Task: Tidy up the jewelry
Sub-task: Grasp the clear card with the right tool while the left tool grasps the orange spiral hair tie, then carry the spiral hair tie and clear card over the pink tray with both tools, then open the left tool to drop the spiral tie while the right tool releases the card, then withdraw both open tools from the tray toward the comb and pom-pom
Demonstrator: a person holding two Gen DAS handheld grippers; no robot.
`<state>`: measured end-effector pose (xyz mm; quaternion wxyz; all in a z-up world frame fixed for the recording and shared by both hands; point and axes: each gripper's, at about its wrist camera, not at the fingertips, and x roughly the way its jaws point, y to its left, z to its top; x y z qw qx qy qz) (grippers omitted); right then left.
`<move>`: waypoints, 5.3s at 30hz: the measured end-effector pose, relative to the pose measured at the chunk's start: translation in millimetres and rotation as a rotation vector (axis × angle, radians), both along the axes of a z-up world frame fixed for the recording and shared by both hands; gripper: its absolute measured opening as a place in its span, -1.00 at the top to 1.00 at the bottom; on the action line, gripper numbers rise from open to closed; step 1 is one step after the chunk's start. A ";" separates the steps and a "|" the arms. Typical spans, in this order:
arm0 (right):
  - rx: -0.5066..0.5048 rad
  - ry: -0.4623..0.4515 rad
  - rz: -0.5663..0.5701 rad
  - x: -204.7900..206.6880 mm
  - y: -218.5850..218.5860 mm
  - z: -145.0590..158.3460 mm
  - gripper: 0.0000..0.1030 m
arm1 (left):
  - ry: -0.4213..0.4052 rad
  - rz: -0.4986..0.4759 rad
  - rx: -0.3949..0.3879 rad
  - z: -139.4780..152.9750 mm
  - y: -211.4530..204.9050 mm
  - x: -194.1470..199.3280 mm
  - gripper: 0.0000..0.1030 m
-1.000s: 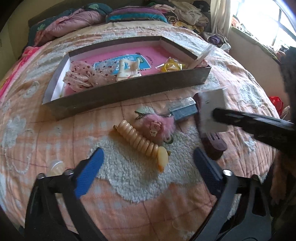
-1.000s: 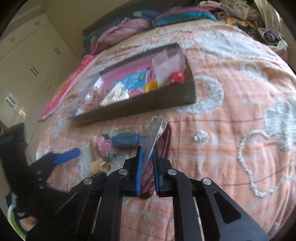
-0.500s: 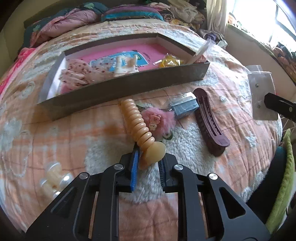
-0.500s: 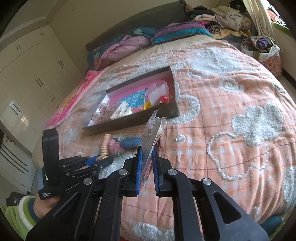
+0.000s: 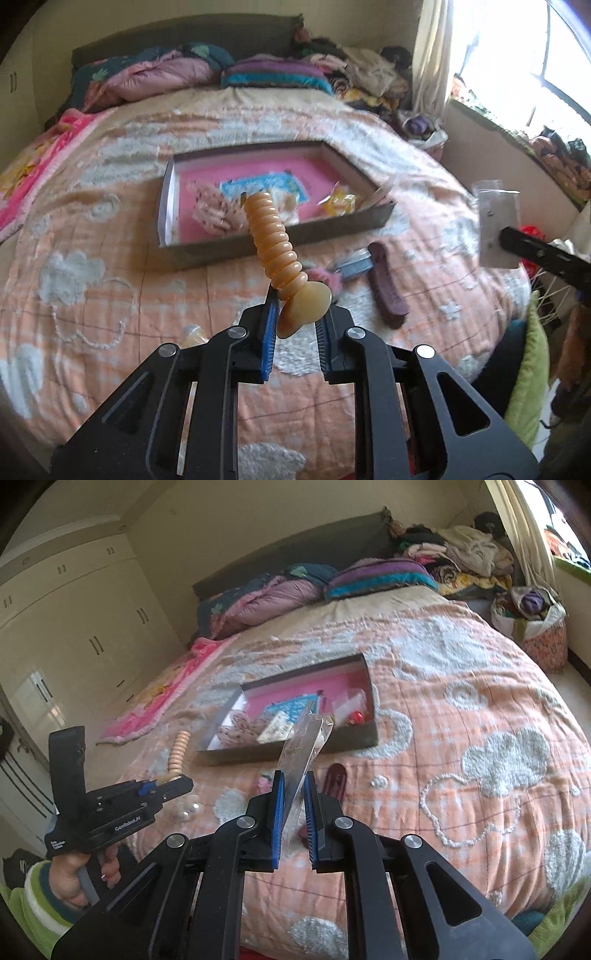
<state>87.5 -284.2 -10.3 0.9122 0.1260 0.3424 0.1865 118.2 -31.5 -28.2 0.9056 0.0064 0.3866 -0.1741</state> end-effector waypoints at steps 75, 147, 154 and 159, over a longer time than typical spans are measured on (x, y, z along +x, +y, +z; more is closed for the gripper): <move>-0.145 0.100 0.070 197.6 73.7 -39.3 0.80 | 0.090 0.106 0.072 -43.6 26.2 157.1 0.78; -0.049 -0.259 -0.056 -21.6 6.5 103.3 -0.74 | -0.259 0.123 0.087 111.6 3.3 7.2 -0.81; -0.063 -0.267 -0.050 -32.5 8.1 106.0 -0.74 | -0.266 0.125 0.089 112.1 4.6 -4.6 -0.81; -0.071 -0.263 -0.054 -36.7 6.5 105.2 -0.74 | -0.264 0.113 0.099 108.2 0.8 -10.0 -0.81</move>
